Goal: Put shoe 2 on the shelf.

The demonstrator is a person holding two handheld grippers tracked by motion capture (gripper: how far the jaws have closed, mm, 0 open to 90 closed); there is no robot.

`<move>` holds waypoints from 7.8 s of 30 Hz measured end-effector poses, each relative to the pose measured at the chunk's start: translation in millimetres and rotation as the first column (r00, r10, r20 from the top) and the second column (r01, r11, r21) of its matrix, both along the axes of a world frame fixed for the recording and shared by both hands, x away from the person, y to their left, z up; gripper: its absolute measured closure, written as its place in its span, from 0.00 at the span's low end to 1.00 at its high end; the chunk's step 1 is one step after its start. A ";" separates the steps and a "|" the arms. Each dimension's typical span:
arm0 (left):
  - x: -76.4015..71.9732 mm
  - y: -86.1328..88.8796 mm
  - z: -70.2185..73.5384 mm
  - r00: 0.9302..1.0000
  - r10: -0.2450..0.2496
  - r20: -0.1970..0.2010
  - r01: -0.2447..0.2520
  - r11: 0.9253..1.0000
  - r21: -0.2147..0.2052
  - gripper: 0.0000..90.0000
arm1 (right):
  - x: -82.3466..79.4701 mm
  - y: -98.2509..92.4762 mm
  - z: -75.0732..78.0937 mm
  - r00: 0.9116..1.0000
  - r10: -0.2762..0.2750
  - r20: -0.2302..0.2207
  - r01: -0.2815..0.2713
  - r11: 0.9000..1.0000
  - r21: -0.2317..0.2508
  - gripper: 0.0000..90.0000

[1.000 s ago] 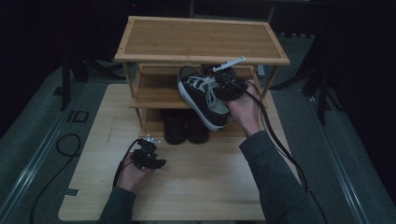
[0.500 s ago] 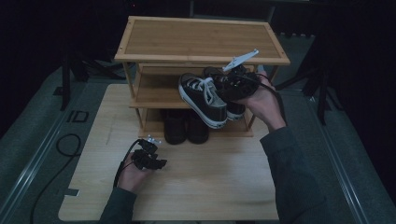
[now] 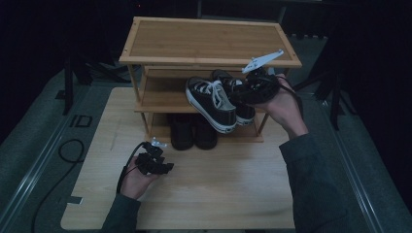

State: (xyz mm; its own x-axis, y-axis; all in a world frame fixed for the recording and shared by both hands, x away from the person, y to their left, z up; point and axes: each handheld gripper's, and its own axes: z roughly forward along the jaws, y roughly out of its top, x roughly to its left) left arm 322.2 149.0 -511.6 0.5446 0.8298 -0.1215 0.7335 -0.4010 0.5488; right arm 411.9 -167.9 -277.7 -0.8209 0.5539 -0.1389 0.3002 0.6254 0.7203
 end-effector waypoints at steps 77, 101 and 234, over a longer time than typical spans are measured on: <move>81.5 -56.5 142.3 0.950 -0.031 0.311 0.007 0.997 0.078 1.00 | -54.2 -39.8 -74.6 0.974 0.181 -0.136 -0.180 0.983 0.021 0.99; 101.6 -74.5 143.0 0.943 -0.026 0.331 -0.036 0.983 0.178 1.00 | -52.1 -43.5 -87.5 0.971 0.177 -0.162 -0.176 0.984 0.025 0.99; 98.9 -39.5 135.2 0.936 0.091 0.341 -0.142 0.981 0.130 1.00 | -15.2 46.4 -107.6 0.991 0.130 -0.014 -0.125 0.972 0.198 1.00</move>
State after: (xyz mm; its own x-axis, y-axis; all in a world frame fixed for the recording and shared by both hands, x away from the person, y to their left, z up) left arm 421.1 109.4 -376.4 0.4308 0.8843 0.1799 0.5665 -0.4202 0.7088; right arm 396.7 -121.6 -385.4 -0.8885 0.4586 -0.0152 0.2477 0.5072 0.8255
